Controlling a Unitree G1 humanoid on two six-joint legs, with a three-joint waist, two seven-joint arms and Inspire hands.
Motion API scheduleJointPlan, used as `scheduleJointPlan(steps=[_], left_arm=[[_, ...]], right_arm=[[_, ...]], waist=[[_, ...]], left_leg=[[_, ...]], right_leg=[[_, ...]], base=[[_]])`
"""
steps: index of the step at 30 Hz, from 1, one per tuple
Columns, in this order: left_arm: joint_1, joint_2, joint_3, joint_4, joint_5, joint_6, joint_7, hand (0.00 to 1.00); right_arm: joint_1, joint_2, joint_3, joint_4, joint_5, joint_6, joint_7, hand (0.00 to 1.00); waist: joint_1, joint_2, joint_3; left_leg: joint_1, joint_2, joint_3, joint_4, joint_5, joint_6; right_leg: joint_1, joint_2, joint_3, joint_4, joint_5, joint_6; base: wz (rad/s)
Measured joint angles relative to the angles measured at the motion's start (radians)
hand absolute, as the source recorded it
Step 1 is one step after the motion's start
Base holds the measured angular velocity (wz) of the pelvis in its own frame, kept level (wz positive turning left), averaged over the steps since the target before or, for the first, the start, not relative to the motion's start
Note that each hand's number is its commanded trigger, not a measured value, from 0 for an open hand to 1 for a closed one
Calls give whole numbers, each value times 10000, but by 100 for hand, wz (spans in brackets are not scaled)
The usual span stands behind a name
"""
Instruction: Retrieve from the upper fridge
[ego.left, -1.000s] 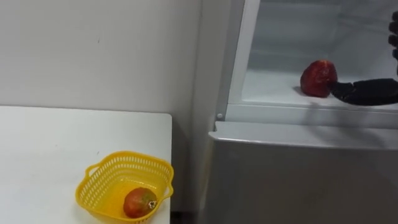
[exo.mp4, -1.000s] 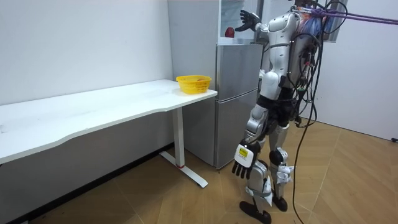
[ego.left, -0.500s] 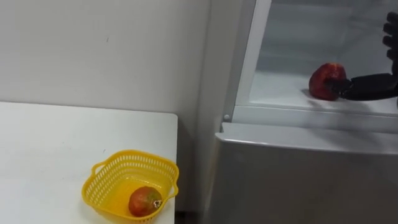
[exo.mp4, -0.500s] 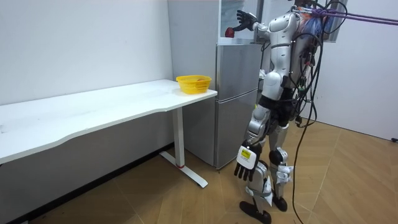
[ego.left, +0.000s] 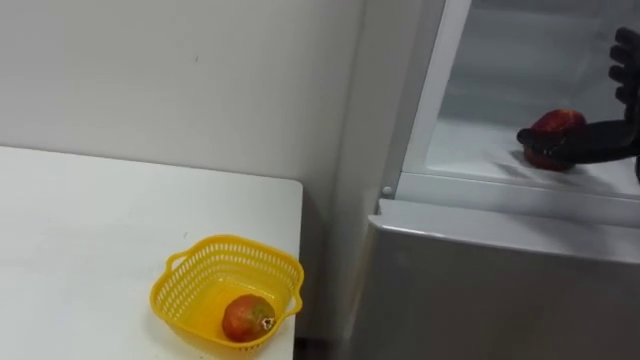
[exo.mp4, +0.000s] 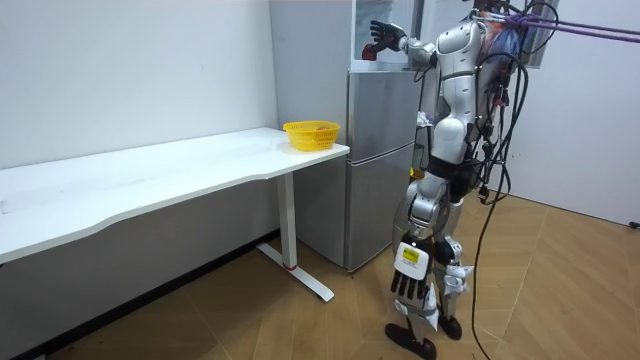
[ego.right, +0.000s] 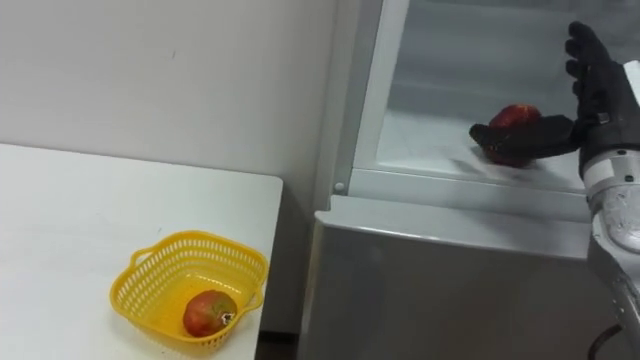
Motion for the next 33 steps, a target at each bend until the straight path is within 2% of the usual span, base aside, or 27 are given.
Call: scheduleJointPlan(steps=[6,12,21,27,33], left_arm=[[3,-11,-1,-171,0,198,-17,0],[-5,-1,-2,-253,-8,374,-86,0],[10,-3,-40,-302,-24,458,-190,0],[17,-3,-40,-303,-23,467,-198,0],[14,-3,-43,-303,-35,491,-247,0]], right_arm=[[0,1,151,294,-184,183,82,0],[-1,0,158,646,-182,193,180,0],[-16,-3,157,1329,-36,296,863,0],[-38,-3,157,1589,200,296,1301,0],[-70,-15,157,1815,336,293,1640,0]], waist=[[139,109,47],[179,174,-2],[144,94,-31],[193,85,31],[206,64,53]], left_leg=[[-298,27,-51,210,4,-1],[-298,24,-61,210,24,-4],[-276,26,-54,227,25,-4],[-265,34,-52,234,21,-1],[-304,72,-56,356,-18,11]], right_leg=[[-196,34,68,5,8,-26],[-195,36,83,20,20,-48],[-159,42,109,17,26,-58],[-175,20,135,52,40,-81],[-220,29,188,180,39,-82]], base=[[-1],[0],[0],[0],[0]])
